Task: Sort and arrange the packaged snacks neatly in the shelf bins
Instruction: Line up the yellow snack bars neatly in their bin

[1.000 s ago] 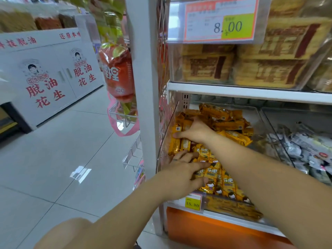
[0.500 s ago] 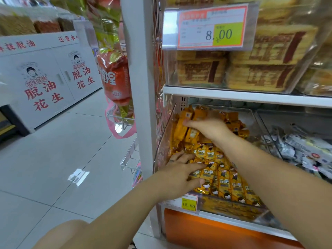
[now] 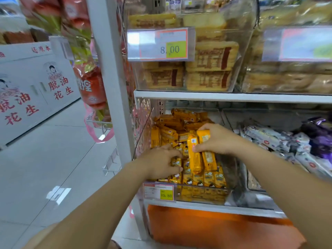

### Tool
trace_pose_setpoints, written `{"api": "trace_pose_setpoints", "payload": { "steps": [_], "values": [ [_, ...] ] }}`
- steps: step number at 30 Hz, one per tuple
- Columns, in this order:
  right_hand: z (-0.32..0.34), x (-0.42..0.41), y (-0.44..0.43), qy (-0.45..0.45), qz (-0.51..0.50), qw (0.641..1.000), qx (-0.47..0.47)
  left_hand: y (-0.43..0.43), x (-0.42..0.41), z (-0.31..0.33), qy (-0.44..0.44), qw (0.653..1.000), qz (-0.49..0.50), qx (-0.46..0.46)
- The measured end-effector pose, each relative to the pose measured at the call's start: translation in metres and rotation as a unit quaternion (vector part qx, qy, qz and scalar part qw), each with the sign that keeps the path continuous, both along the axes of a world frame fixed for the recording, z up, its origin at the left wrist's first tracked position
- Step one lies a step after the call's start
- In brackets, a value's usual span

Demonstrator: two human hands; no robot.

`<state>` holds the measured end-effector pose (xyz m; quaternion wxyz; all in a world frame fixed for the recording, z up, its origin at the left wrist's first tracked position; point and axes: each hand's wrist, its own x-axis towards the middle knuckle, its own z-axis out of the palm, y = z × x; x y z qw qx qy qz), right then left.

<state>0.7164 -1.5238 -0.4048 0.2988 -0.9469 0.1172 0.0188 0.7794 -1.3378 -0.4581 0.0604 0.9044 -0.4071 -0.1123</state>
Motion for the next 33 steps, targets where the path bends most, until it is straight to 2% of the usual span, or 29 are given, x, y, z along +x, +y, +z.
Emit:
{"api": "trace_pose_setpoints", "payload": {
  "steps": [3, 6, 12, 16, 20, 24, 28, 33],
  "values": [
    [-0.012, 0.002, 0.008, 0.036, -0.001, 0.999, 0.011, 0.001, -0.004, 0.000, -0.014, 1.000, 0.000, 0.025],
    [-0.022, 0.002, 0.014, 0.057, 0.009, 0.998, 0.033, -0.001, 0.001, 0.000, 0.031, 0.999, 0.006, 0.017],
    [-0.026, -0.005, 0.008, 0.072, 0.036, 0.992, 0.093, -0.010, 0.001, 0.005, 0.197, 0.972, 0.051, -0.119],
    [-0.025, -0.007, 0.007, 0.092, 0.041, 0.994, 0.051, -0.018, 0.003, 0.005, 0.214, 0.964, 0.057, -0.145],
    [-0.010, -0.013, 0.003, 0.069, 0.073, 0.994, -0.045, -0.027, 0.004, 0.006, 0.250, 0.954, 0.037, -0.162],
    [0.001, -0.016, 0.001, 0.041, 0.083, 0.990, -0.102, -0.033, 0.005, 0.007, 0.271, 0.948, 0.034, -0.165],
    [-0.002, -0.021, 0.003, 0.037, 0.076, 0.985, -0.152, -0.036, 0.008, 0.008, 0.227, 0.959, 0.037, -0.165],
    [-0.001, -0.017, 0.005, 0.073, 0.092, 0.982, -0.151, -0.033, 0.009, 0.003, 0.165, 0.974, 0.037, -0.148]
  ]
}}
